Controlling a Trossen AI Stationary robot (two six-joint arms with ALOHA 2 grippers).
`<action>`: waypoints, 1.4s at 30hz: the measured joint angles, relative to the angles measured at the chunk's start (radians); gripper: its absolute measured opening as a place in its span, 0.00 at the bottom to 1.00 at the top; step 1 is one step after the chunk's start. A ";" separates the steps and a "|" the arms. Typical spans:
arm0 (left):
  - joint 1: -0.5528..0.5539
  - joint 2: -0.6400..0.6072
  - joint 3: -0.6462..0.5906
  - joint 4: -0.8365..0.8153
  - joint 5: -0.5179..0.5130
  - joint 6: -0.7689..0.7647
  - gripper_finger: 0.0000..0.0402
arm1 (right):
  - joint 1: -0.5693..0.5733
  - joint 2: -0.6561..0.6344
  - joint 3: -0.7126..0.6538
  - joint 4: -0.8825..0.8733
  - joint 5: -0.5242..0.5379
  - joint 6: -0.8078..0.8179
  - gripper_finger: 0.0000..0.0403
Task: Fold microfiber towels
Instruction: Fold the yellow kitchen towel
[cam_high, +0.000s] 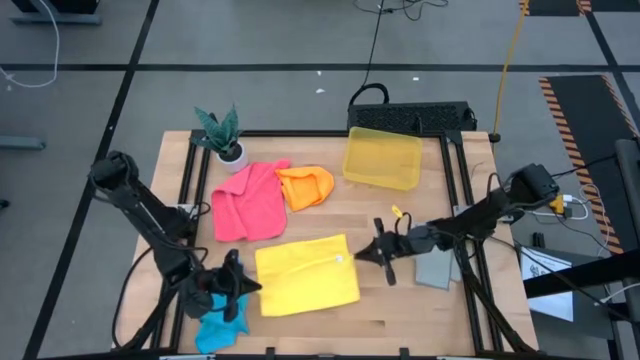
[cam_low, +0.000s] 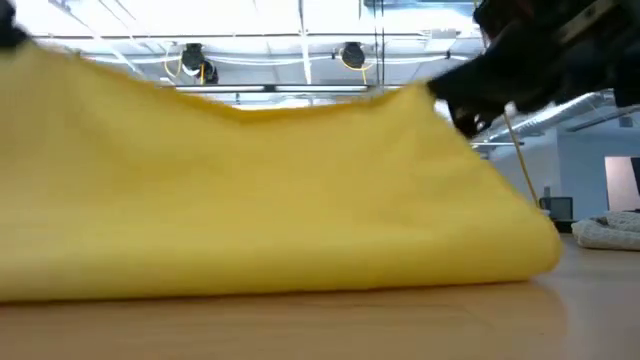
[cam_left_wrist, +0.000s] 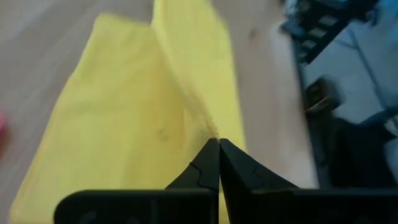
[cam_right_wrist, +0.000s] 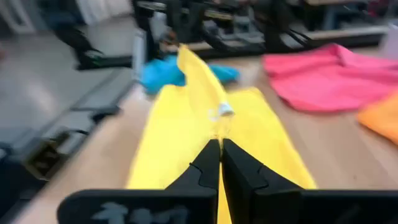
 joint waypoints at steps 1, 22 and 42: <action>-0.001 0.000 -0.023 0.001 0.006 -0.018 0.02 | -0.012 0.000 0.000 -0.012 0.000 0.001 0.00; -0.030 0.000 -0.015 0.211 0.136 0.138 0.01 | 0.010 0.069 0.000 0.237 -0.312 -0.007 0.00; -0.008 0.000 -0.057 0.021 0.055 -0.011 0.02 | -0.060 0.076 0.000 0.038 -0.006 0.023 0.00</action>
